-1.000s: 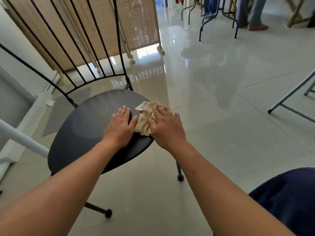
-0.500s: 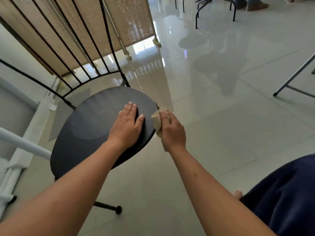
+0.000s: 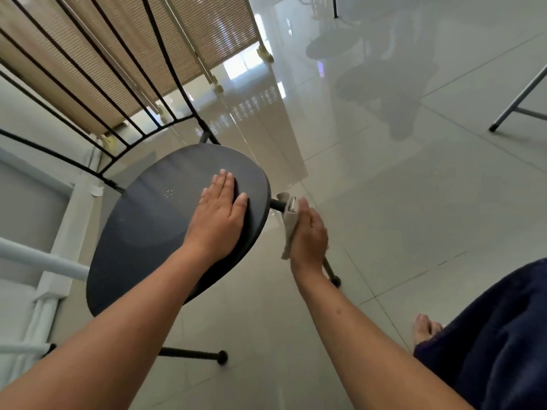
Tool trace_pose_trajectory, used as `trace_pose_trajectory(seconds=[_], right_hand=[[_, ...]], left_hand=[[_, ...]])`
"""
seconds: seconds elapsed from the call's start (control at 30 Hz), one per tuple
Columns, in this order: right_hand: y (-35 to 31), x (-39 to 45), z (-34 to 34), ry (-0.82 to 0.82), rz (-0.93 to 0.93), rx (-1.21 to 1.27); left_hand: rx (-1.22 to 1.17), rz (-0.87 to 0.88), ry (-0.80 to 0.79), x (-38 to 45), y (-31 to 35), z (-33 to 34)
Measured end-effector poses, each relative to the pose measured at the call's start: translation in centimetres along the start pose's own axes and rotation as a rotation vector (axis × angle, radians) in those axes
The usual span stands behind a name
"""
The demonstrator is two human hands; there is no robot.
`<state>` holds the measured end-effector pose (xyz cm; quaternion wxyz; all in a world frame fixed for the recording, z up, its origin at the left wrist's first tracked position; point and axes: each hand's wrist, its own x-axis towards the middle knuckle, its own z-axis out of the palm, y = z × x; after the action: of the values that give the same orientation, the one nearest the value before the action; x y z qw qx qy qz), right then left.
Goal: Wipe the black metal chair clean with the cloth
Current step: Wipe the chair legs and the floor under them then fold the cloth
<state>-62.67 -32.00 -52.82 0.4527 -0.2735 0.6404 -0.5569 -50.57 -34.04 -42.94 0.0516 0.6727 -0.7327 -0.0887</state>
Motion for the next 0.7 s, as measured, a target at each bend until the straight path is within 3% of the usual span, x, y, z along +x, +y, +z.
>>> trace_pose_trajectory(seconds=[0.07, 0.2, 0.33, 0.57, 0.7], right_hand=[[-1.8, -0.6, 0.6, 0.061, -0.194, -0.067], [-1.9, -0.8, 0.8, 0.099, -0.316, -0.071], [1.8, 0.8, -0.4, 0.107, -0.082, 0.094], [12.6, 4.3, -3.6, -0.125, 0.39, -0.249], [15.3, 6.6, -5.0, -0.206, 0.49, -0.301]], left_hand=[[-0.003, -0.002, 0.005, 0.0, 0.0, 0.0], [-0.006, -0.016, 0.019, -0.2, 0.6, 0.1], [-0.003, -0.001, 0.01, 0.0, 1.4, 0.3], [-0.012, -0.003, 0.019, 0.0, 1.5, 0.3], [-0.018, 0.001, 0.026, -0.1, 1.4, 0.2]])
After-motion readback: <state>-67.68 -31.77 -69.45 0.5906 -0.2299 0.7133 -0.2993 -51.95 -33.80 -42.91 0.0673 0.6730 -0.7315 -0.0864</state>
